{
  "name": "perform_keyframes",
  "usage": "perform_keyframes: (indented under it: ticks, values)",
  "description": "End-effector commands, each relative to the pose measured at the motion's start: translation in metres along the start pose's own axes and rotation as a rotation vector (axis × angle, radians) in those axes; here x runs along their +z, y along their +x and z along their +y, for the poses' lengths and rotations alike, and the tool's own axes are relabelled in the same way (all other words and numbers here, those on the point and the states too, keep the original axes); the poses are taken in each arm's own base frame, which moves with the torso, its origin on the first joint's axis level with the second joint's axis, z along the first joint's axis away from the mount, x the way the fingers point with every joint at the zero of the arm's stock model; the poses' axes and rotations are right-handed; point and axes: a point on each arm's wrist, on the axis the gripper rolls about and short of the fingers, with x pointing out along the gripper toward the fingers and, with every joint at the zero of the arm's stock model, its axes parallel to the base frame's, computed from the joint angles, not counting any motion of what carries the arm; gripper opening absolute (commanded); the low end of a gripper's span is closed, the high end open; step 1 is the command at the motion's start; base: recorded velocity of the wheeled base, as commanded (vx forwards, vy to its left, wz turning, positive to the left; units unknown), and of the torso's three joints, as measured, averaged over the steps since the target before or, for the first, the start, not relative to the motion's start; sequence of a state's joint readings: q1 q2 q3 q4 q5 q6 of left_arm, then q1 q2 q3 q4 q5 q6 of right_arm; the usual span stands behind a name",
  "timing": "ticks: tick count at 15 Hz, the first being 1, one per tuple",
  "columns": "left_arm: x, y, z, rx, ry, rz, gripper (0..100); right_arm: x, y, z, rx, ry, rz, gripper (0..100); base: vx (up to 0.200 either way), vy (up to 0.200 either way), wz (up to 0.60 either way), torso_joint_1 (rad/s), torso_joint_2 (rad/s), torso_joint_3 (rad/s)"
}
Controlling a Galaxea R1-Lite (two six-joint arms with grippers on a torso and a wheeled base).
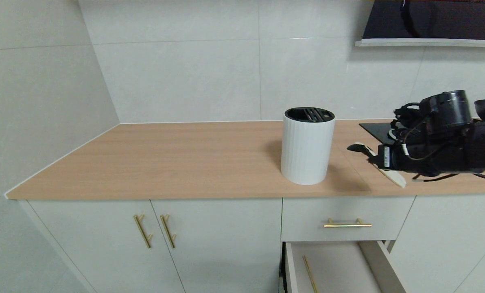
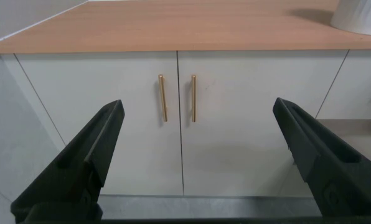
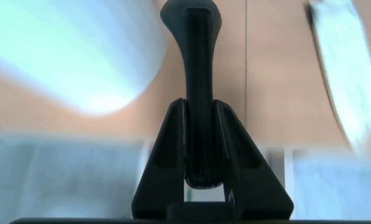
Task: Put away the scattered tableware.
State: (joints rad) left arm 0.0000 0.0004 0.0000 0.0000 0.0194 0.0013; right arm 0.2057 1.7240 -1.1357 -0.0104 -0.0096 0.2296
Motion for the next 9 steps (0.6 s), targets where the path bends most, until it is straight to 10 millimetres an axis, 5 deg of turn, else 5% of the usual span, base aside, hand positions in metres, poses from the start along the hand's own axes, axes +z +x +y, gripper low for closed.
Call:
perform_keyframes:
  ticks: [1, 5, 9]
  values:
    - [0.0, 0.0, 0.0, 0.001, 0.0, 0.0, 100, -0.03, -0.08, 0.001, 0.027, -0.01, -0.017, 0, 0.0, 0.0, 0.0, 0.0, 0.0, 0.0]
    - [0.0, 0.0, 0.0, 0.001, 0.0, 0.0, 100, -0.06, -0.076, -0.001, 0.016, -0.035, 0.076, 0, 0.0, 0.0, 0.0, 0.0, 0.0, 0.0]
    - [0.0, 0.0, 0.0, 0.001, 0.0, 0.0, 100, -0.069, -0.069, -0.001, 0.008, -0.042, 0.121, 0, 0.0, 0.0, 0.0, 0.0, 0.0, 0.0]
